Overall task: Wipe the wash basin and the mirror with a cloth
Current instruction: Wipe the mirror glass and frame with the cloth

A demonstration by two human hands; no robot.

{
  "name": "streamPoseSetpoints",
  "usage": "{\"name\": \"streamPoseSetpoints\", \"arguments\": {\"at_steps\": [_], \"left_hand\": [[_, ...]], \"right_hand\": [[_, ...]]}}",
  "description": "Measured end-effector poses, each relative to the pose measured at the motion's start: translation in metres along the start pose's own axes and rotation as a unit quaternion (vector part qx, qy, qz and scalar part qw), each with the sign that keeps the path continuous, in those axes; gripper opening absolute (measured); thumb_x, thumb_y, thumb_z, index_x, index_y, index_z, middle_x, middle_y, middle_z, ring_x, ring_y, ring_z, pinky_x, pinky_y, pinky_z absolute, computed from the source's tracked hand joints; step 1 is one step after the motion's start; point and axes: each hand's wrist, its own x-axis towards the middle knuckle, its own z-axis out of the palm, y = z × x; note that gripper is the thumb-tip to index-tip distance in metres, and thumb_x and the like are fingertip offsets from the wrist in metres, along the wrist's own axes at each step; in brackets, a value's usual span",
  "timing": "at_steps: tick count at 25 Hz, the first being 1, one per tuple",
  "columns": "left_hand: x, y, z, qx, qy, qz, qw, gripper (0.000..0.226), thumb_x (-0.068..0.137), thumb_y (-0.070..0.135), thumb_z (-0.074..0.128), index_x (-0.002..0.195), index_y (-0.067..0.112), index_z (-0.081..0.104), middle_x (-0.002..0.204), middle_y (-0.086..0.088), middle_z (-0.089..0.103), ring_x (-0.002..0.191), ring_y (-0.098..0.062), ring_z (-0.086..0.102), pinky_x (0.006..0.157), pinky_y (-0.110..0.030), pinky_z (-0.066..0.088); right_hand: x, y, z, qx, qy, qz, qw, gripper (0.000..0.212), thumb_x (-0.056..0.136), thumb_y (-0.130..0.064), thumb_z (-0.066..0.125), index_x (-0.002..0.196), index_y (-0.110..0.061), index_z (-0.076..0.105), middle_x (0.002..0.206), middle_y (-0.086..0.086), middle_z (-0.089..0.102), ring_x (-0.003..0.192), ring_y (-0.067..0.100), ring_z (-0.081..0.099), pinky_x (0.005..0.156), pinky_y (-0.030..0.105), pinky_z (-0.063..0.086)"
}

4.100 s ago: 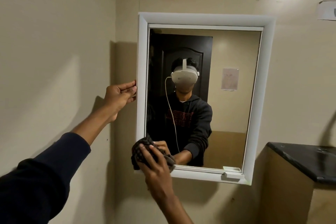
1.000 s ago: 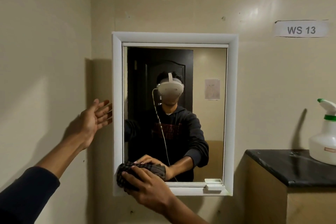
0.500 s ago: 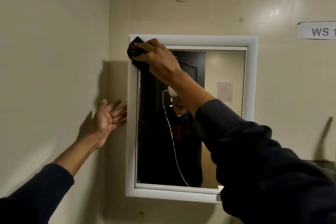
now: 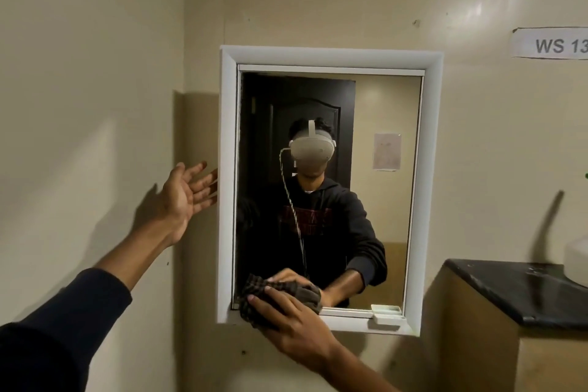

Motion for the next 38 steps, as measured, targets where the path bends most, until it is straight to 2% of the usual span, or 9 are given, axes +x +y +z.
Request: {"name": "streamPoseSetpoints", "arguments": {"at_steps": [5, 8, 12, 17, 20, 26, 29, 32, 38], "left_hand": [[-0.002, 0.002, -0.001, 0.002, -0.002, 0.002, 1.0, 0.059, 0.102, 0.05, 0.014, 0.149, 0.021, 0.036, 0.151, -0.015, 0.042, 0.141, -0.033, 0.038, 0.097, -0.039, 0.039], [-0.003, 0.002, -0.001, 0.007, -0.008, 0.005, 1.0, 0.058, 0.102, 0.049, 0.014, 0.15, 0.022, 0.035, 0.152, -0.015, 0.042, 0.142, -0.034, 0.036, 0.1, -0.04, 0.039], [-0.003, 0.0, -0.001, 0.008, -0.009, 0.014, 1.0, 0.058, 0.102, 0.049, 0.016, 0.15, 0.022, 0.034, 0.152, -0.015, 0.042, 0.142, -0.034, 0.036, 0.103, -0.041, 0.038], [-0.004, -0.002, 0.001, 0.008, 0.003, 0.012, 1.0, 0.052, 0.103, 0.044, 0.023, 0.148, 0.023, 0.037, 0.149, -0.012, 0.047, 0.139, -0.031, 0.04, 0.102, -0.039, 0.041], [-0.004, -0.005, 0.003, 0.022, 0.025, 0.03, 0.999, 0.042, 0.098, 0.039, 0.048, 0.137, 0.024, 0.053, 0.133, -0.003, 0.06, 0.127, -0.026, 0.055, 0.1, -0.04, 0.048], [-0.011, -0.008, 0.015, 0.039, 0.066, 0.1, 0.992, 0.033, 0.085, 0.024, 0.073, 0.117, 0.015, 0.068, 0.1, 0.005, 0.074, 0.099, -0.015, 0.071, 0.08, -0.024, 0.06], [-0.011, -0.008, 0.015, 0.047, 0.067, 0.104, 0.991, 0.026, 0.085, 0.023, 0.073, 0.11, 0.021, 0.07, 0.092, 0.011, 0.075, 0.099, -0.015, 0.071, 0.082, -0.027, 0.059], [-0.012, -0.008, 0.015, 0.067, 0.072, 0.108, 0.989, 0.033, 0.084, 0.024, 0.074, 0.116, 0.018, 0.069, 0.106, 0.002, 0.074, 0.104, -0.018, 0.07, 0.088, -0.033, 0.057], [-0.017, -0.008, 0.012, 0.108, 0.052, 0.118, 0.986, 0.052, 0.081, 0.015, 0.077, 0.13, 0.011, 0.061, 0.122, -0.007, 0.069, 0.111, -0.015, 0.067, 0.096, -0.037, 0.054]], "right_hand": [[0.034, 0.053, -0.048, -0.021, 0.047, -0.037, 0.998, 0.032, 0.098, -0.041, 0.048, 0.126, -0.035, 0.063, 0.139, -0.006, 0.055, 0.132, 0.015, 0.039, 0.105, 0.034, 0.042], [0.11, 0.148, -0.119, -0.121, 0.086, -0.067, 0.987, 0.051, 0.099, -0.056, 0.024, 0.14, -0.036, 0.047, 0.15, -0.007, 0.041, 0.141, 0.014, 0.027, 0.117, 0.043, 0.024], [0.185, 0.242, -0.195, -0.18, 0.131, 0.109, 0.969, 0.046, 0.086, -0.011, 0.068, 0.13, -0.022, 0.06, 0.144, 0.012, 0.049, 0.123, 0.04, 0.047, 0.094, 0.049, 0.049], [0.152, 0.205, -0.166, -0.104, 0.153, 0.098, 0.978, 0.047, 0.088, -0.015, 0.066, 0.133, -0.024, 0.058, 0.147, 0.006, 0.044, 0.131, 0.032, 0.038, 0.105, 0.046, 0.039], [0.076, 0.134, -0.092, -0.008, 0.05, -0.009, 0.999, 0.049, 0.097, -0.026, 0.053, 0.142, -0.006, 0.044, 0.151, 0.001, 0.036, 0.139, 0.018, 0.026, 0.117, 0.034, 0.021], [-0.04, 0.033, 0.008, -0.016, 0.0, -0.168, 0.986, 0.026, 0.1, -0.022, 0.049, 0.12, -0.029, 0.064, 0.146, 0.005, 0.047, 0.129, 0.031, 0.047, 0.102, 0.036, 0.045], [-0.013, 0.073, -0.029, -0.026, -0.016, -0.151, 0.988, 0.036, 0.098, -0.036, 0.044, 0.131, -0.034, 0.057, 0.142, -0.007, 0.051, 0.13, 0.015, 0.042, 0.098, 0.03, 0.049], [0.028, 0.134, -0.061, 0.109, 0.023, -0.143, 0.983, 0.044, 0.1, -0.045, 0.041, 0.142, -0.033, 0.04, 0.147, -0.011, 0.04, 0.138, -0.004, 0.027, 0.114, 0.029, 0.031], [0.132, 0.239, -0.176, -0.176, 0.08, 0.016, 0.981, 0.057, 0.082, -0.014, 0.072, 0.134, -0.029, 0.055, 0.15, 0.006, 0.042, 0.131, 0.035, 0.04, 0.098, 0.052, 0.048]]}}
